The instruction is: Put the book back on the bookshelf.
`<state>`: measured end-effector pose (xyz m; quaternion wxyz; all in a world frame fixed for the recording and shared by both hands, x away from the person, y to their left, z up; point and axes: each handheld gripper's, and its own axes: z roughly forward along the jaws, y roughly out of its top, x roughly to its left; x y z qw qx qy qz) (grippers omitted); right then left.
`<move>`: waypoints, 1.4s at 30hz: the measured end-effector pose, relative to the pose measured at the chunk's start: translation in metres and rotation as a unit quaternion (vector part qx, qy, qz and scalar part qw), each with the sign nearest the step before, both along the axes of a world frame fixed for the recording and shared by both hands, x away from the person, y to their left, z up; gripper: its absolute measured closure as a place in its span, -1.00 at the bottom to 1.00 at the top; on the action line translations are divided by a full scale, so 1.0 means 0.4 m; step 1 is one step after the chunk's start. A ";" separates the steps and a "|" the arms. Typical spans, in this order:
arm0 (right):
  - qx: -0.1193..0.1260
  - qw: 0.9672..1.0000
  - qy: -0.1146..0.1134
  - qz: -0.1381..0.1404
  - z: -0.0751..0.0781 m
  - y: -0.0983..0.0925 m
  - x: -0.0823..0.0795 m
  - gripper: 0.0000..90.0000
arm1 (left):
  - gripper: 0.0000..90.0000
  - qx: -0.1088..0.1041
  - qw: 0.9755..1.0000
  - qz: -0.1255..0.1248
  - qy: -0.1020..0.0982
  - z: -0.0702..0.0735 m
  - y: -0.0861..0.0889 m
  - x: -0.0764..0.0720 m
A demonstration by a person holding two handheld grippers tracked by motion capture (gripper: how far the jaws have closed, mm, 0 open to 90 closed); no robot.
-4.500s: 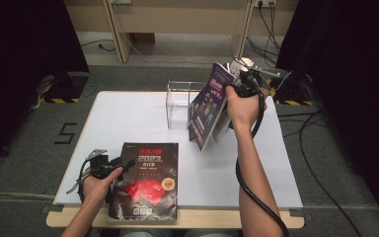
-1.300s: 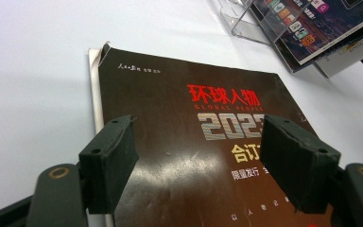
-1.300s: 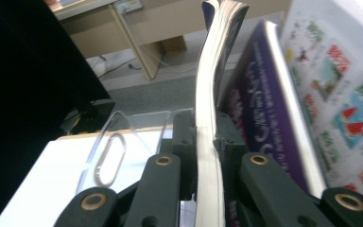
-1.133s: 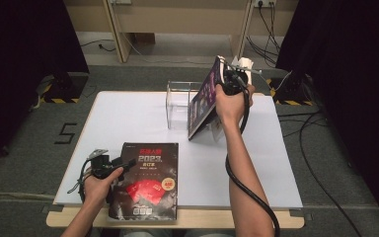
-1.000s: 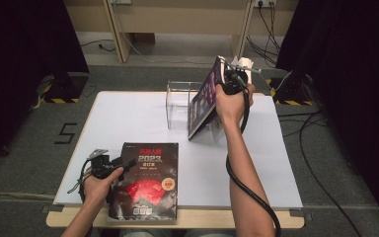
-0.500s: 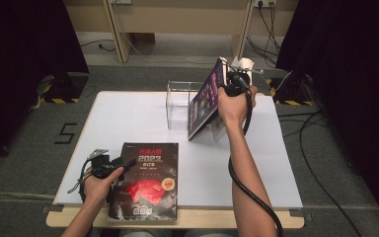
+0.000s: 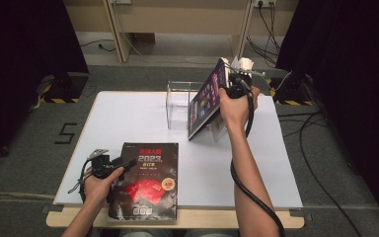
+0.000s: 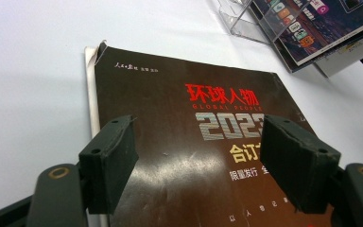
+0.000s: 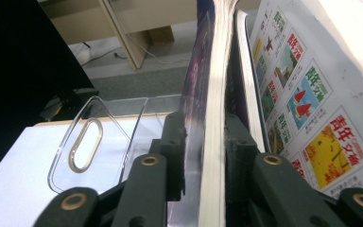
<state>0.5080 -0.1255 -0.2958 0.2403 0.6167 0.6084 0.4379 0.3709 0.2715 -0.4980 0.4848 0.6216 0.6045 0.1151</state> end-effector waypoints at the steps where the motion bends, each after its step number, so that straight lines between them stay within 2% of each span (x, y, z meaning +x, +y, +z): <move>1: 0.002 1.000 -0.004 0.000 0.002 -0.002 -0.003 0.55 | -0.41 0.001 1.000 -0.001 0.000 0.000 0.000 0.000; 5: 0.001 1.000 -0.020 -0.006 0.012 -0.013 -0.018 0.45 | -0.41 0.002 1.000 -0.002 0.000 0.000 -0.002 0.000; 10: 0.000 1.000 -0.028 -0.010 0.022 -0.029 -0.033 0.34 | -0.41 0.002 1.000 0.001 0.000 0.000 0.001 -0.001; 13: 0.011 1.000 -0.028 -0.006 0.028 -0.037 -0.043 0.27 | -0.41 0.002 1.000 0.001 0.000 0.000 0.001 0.000; 20: 0.007 0.999 -0.035 0.008 0.041 -0.039 -0.067 0.03 | -0.41 0.003 1.000 0.001 0.000 0.001 0.002 -0.001; 27: 0.001 0.998 -0.055 0.020 0.035 -0.032 -0.100 0.05 | -0.40 0.003 1.000 0.001 0.001 0.002 0.002 -0.003; 33: -0.009 0.997 -0.080 0.016 0.032 -0.022 -0.125 0.03 | -0.41 0.002 1.000 0.003 0.000 0.004 0.002 -0.004; 35: -0.002 0.996 -0.082 0.027 0.029 -0.020 -0.129 0.05 | -0.41 0.002 1.000 0.002 0.001 0.004 0.002 -0.004; 36: 0.001 0.997 -0.075 0.032 0.027 -0.018 -0.131 0.09 | -0.41 0.002 1.000 0.003 0.001 0.004 0.001 -0.004; 40: 0.015 0.995 -0.091 0.036 0.021 -0.013 -0.145 0.19 | -0.41 0.005 1.000 0.004 -0.001 0.006 0.003 -0.005; 42: 0.025 0.995 -0.087 0.048 0.020 -0.008 -0.152 0.28 | -0.41 0.006 1.000 0.005 -0.001 0.006 0.004 -0.005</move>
